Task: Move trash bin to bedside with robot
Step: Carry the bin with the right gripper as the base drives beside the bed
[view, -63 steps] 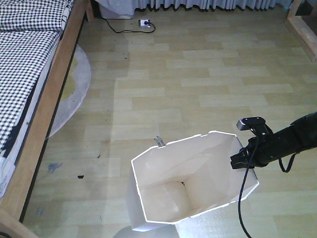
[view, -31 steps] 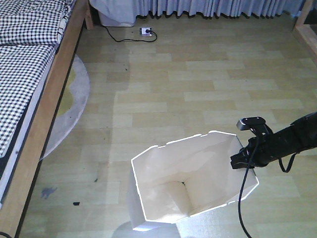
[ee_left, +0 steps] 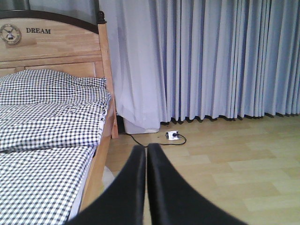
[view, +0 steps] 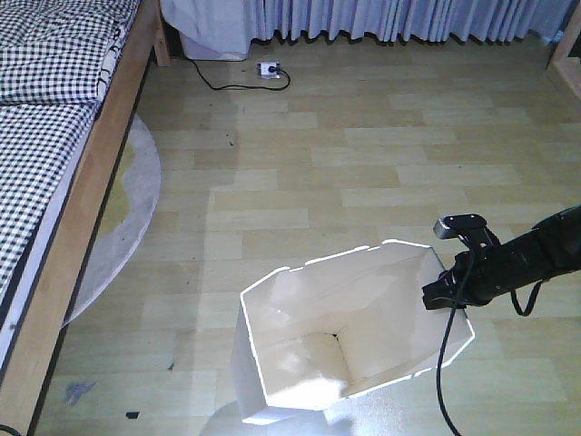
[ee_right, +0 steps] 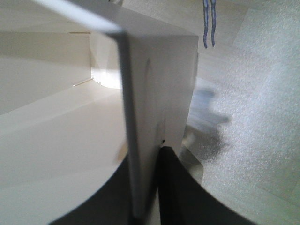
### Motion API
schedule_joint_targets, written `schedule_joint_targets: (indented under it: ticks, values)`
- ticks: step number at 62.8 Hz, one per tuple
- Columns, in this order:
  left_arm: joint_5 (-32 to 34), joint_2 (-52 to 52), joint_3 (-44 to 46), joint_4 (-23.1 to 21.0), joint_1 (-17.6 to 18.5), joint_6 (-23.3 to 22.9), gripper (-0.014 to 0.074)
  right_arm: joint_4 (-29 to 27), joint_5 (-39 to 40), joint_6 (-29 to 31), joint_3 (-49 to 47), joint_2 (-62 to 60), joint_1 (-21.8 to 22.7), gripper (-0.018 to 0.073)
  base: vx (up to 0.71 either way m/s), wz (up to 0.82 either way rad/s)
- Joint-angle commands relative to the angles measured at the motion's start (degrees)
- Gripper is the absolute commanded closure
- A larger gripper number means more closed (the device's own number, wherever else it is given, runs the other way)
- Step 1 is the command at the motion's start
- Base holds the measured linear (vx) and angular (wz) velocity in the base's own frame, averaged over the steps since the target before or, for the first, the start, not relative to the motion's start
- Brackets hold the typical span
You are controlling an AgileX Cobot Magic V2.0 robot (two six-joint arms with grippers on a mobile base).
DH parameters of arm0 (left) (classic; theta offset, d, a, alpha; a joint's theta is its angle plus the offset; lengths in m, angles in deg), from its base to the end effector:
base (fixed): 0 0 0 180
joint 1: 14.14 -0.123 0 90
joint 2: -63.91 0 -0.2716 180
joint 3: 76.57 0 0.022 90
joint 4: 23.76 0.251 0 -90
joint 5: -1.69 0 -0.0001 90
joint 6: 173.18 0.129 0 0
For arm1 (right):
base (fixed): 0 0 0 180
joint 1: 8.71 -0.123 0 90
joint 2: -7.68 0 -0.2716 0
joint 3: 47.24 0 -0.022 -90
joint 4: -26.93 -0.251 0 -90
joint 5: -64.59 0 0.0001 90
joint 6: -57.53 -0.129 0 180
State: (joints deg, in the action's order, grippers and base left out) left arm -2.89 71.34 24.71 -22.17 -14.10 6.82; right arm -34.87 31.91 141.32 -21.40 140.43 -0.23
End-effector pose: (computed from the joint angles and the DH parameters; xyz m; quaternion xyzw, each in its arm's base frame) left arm 0.1086 0.0002 0.1952 0.0093 0.7115 0.0103 0.7025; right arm 0.3111 0.0158 -0.0163 -0.1595 0.9555 0.2226 0.1100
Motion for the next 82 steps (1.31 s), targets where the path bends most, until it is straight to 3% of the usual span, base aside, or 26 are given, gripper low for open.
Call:
schedule_joint_targets:
  ticks: [1, 82]
  values:
    - [4.25, -0.81, -0.67, -0.54, 0.37, -0.79, 0.0603, -4.73, -10.30, -0.61, -0.79, -4.10, 0.21, 0.0564, 0.23, -0.05]
    - [4.25, -0.81, -0.67, -0.54, 0.37, -0.79, 0.0603, -4.73, -10.22, -0.61, -0.79, -4.10, 0.21, 0.0564, 0.26, -0.01]
